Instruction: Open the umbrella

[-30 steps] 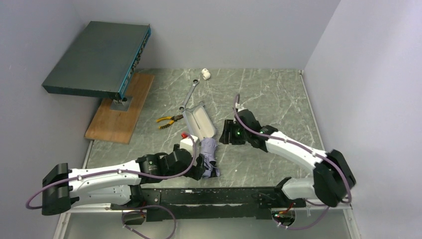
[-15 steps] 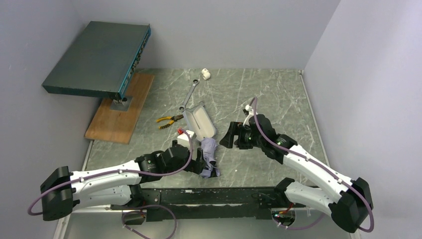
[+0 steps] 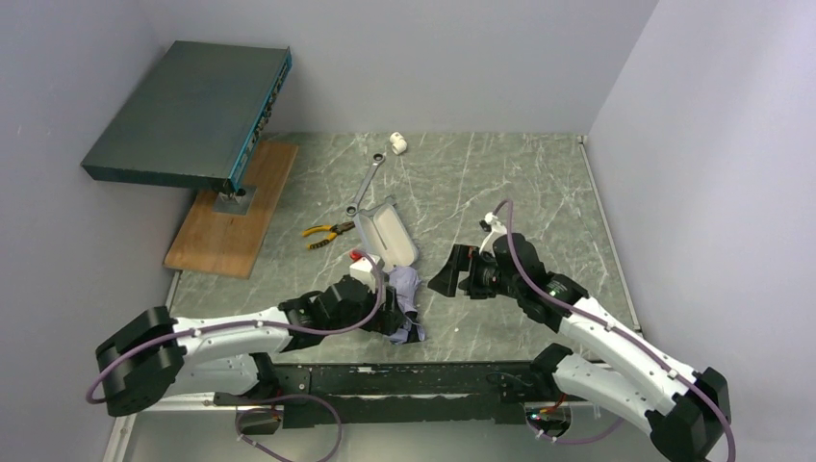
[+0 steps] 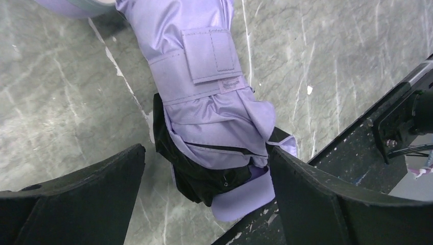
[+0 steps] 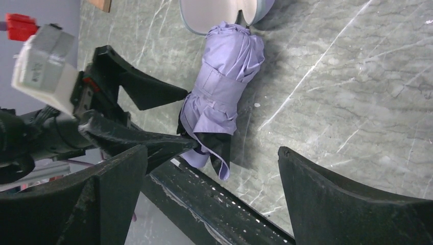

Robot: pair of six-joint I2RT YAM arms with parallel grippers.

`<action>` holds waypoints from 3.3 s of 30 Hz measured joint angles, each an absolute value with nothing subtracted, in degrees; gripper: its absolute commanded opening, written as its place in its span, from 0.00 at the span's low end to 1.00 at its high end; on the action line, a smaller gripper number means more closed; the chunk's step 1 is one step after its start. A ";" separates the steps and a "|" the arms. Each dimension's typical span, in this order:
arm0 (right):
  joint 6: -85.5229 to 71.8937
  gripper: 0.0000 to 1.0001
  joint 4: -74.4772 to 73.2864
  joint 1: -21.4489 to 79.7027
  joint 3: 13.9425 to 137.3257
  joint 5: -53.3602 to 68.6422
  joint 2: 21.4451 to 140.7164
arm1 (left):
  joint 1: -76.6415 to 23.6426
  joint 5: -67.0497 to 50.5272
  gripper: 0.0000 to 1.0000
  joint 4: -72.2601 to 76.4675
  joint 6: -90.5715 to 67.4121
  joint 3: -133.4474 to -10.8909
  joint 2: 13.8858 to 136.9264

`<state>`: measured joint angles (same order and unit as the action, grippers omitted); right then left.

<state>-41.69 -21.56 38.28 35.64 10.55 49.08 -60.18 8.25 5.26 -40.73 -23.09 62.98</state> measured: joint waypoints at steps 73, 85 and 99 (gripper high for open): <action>-45.89 0.00 2.26 38.30 30.87 21.52 76.79 | -70.22 22.68 0.99 -17.85 -55.27 -22.46 42.61; -46.61 0.00 -6.68 38.35 32.21 21.76 55.77 | -70.24 10.61 0.99 11.25 -46.26 -15.22 39.29; -49.91 0.00 -6.31 38.72 36.07 28.97 47.55 | -70.32 3.18 0.96 30.57 -43.05 -21.61 52.53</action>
